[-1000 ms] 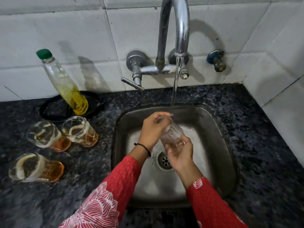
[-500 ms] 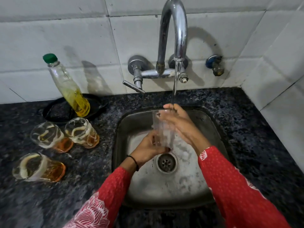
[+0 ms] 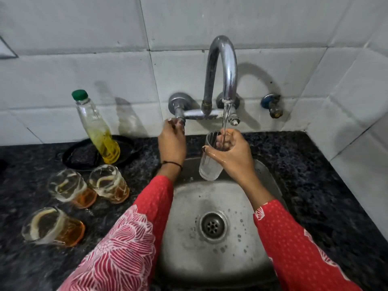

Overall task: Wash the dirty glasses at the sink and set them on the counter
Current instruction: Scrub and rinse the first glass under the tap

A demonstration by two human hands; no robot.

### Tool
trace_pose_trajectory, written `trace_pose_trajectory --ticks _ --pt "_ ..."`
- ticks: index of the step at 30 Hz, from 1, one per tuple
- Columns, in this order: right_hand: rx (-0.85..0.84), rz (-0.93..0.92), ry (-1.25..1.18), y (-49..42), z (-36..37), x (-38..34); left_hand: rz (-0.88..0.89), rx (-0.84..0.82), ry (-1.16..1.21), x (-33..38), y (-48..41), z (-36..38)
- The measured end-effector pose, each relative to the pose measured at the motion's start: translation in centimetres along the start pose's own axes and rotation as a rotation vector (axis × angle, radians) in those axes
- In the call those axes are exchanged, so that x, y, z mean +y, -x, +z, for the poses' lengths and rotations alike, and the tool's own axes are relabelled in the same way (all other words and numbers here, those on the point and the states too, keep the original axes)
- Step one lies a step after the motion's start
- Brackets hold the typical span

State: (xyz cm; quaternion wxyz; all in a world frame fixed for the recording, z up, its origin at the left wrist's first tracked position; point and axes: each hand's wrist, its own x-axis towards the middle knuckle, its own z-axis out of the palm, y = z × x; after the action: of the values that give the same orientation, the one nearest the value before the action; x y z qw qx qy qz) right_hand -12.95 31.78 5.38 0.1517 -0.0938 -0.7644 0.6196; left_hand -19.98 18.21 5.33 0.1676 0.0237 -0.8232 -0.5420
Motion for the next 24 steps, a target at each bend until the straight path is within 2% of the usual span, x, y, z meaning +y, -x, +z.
trace_pose_trajectory --ticks 2,4,7,10,13,14,16,19,22,24 --pt "0.015 -0.010 -0.020 0.0 0.2 -0.5 0.143 -0.064 -0.211 0.5 0.2 -0.3" --pt "0.015 -0.006 -0.007 0.3 0.4 -0.9 0.190 -0.106 -0.302 0.7 0.1 -0.7" --pt "-0.010 0.014 0.040 1.1 0.5 -1.1 0.194 -0.079 -0.169 0.7 0.5 -1.4" --pt "-0.031 0.086 -0.040 2.8 -0.1 -1.1 0.070 -0.183 0.037 -1.6 4.1 -1.7" --pt "-0.029 0.342 -0.208 5.3 -0.6 -0.5 -0.030 -0.483 0.068 -6.4 9.1 -2.4" --pt "-0.073 0.480 -0.259 6.4 -0.7 -0.2 -0.056 -0.599 0.061 -7.3 11.1 -2.9" --pt "-0.199 0.756 -0.336 8.5 -0.5 0.8 -0.004 -0.714 0.012 -8.2 14.6 -3.7" --pt "-0.202 0.986 -0.402 11.3 0.2 2.6 0.120 -0.700 0.064 -8.9 18.3 -4.4" --pt "-0.177 1.084 -0.410 13.7 1.2 3.7 -0.096 -0.645 0.234 -8.4 20.4 -6.2" --pt "-0.190 1.075 -0.367 14.7 2.0 3.9 -0.173 -0.577 0.294 -8.1 21.0 -7.6"
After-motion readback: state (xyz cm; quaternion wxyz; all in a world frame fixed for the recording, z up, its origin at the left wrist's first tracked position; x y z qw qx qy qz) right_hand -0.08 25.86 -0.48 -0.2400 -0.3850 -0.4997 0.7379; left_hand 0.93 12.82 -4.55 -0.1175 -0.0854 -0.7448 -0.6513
